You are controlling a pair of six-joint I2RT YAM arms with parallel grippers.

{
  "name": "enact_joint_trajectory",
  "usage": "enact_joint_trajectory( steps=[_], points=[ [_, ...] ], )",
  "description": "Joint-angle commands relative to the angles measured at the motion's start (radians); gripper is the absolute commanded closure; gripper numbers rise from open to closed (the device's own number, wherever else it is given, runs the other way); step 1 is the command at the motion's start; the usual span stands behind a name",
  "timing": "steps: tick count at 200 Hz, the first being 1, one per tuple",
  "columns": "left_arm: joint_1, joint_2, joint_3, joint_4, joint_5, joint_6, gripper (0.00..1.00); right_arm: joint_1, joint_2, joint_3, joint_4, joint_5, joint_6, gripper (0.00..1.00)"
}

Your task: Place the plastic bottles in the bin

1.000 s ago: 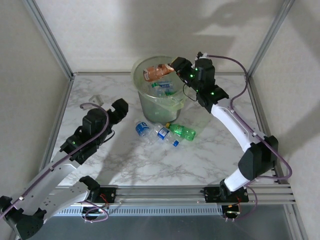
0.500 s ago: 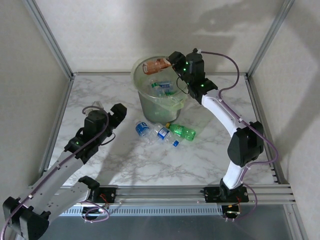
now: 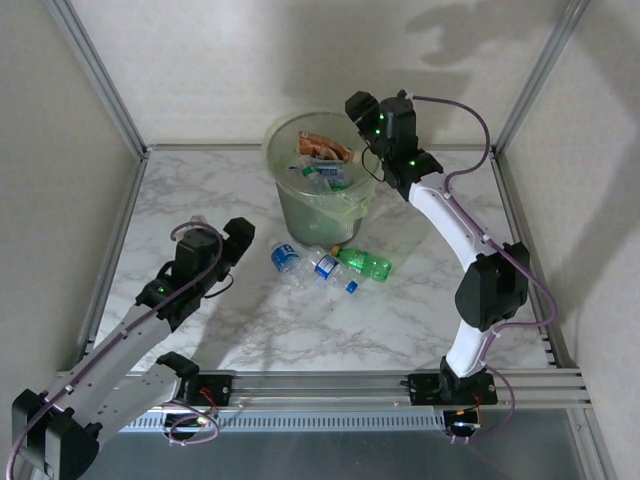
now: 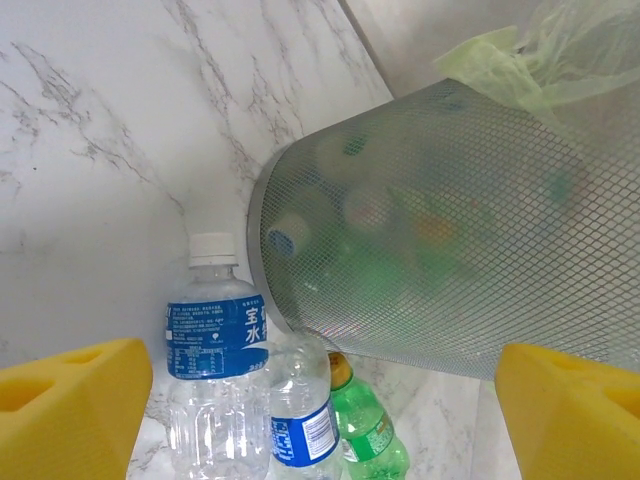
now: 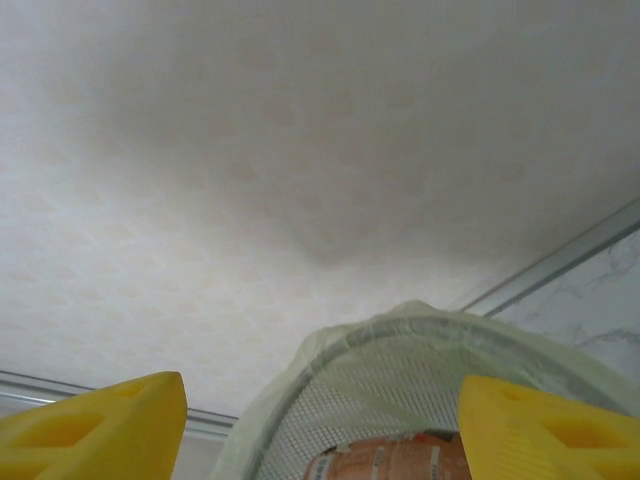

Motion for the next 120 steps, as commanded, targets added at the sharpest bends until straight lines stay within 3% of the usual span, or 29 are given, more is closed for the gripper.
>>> enact_joint_trajectory(
  steps=[1, 47, 120],
  points=[
    [0.012, -0.004, -0.012, 0.013, 0.001, -0.050, 0.12, 0.003, -0.068, 0.023, -0.051, -0.011, -0.076, 0.31],
    [0.024, 0.019, -0.031, -0.002, 0.009, -0.133, 0.14, 0.047, -0.279, -0.079, -0.237, -0.069, -0.238, 0.33],
    [0.001, 0.186, 0.004, -0.053, 0.047, -0.168, 0.20, 0.137, -0.717, -0.502, -0.506, -0.054, -0.321, 0.30]
  ],
)
